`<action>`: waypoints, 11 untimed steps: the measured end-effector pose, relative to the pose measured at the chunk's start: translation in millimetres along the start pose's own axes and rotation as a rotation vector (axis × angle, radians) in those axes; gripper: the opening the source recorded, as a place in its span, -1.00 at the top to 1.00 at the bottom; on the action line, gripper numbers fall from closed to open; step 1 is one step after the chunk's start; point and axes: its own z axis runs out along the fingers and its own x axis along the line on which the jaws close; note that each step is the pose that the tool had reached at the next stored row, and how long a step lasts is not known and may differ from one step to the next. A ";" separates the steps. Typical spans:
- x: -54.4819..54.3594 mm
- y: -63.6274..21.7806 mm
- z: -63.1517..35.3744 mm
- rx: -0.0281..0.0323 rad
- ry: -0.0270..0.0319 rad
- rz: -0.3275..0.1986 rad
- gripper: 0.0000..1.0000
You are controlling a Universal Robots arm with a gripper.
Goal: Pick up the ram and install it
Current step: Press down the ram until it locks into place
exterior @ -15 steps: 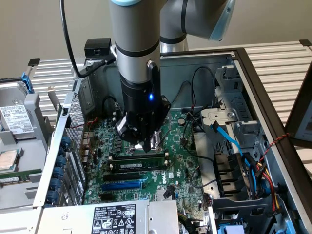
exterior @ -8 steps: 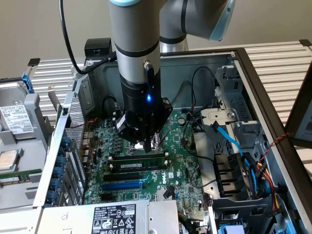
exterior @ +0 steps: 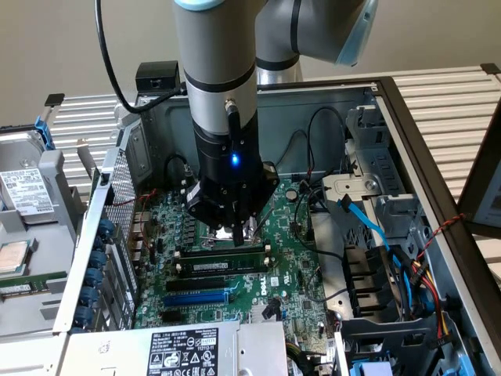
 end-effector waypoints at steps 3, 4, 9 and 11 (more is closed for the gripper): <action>0.0 0.0 0.2 0.0032 -0.0038 0.054 0.79; 0.0 0.0 0.3 0.0042 -0.0051 0.073 0.79; 0.0 -0.1 0.6 0.0096 -0.0116 0.165 0.79; 0.1 -0.1 0.8 0.0116 -0.0141 0.200 0.79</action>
